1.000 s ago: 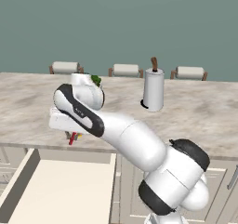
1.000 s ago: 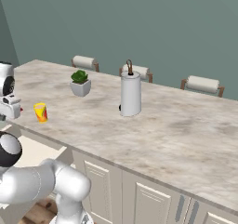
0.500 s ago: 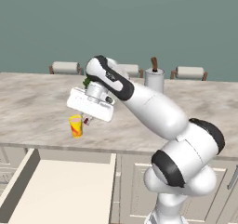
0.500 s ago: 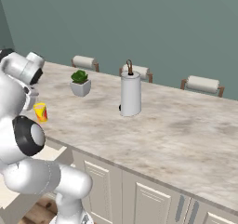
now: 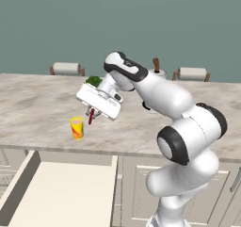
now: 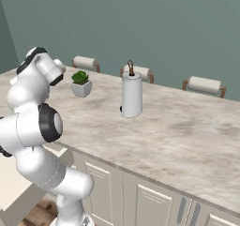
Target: Pick up the straw from the left drawer and put it inside the smoothie cup.
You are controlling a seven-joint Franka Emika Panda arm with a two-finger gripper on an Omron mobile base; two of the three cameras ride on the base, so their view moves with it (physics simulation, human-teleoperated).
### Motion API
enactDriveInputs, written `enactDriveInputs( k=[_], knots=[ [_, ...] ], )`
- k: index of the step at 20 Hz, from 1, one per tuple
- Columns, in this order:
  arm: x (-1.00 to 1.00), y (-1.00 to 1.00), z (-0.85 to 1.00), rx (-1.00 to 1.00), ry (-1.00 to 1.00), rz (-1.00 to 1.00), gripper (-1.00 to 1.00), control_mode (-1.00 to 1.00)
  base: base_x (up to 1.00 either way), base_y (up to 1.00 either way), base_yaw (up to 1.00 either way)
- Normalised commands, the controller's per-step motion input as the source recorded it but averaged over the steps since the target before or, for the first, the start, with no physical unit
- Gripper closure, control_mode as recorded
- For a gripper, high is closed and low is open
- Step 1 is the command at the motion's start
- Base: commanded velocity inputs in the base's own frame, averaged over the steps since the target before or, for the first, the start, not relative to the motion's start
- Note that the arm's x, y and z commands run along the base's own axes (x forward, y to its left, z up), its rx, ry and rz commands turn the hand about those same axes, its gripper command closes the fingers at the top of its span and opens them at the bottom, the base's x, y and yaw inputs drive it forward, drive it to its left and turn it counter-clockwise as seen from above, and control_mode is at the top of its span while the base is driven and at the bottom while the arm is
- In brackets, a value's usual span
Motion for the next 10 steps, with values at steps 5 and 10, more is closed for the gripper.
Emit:
enactDriveInputs(
  k=[5,10],
  knots=[
    [0.17,0.0,0.0,0.14,0.31,-0.06,1.0,-1.0,0.0,0.0,0.0],
    [0.01,-0.01,0.0,0.05,0.03,-0.03,1.0,-1.0,0.0,0.0,0.0]
  ],
)
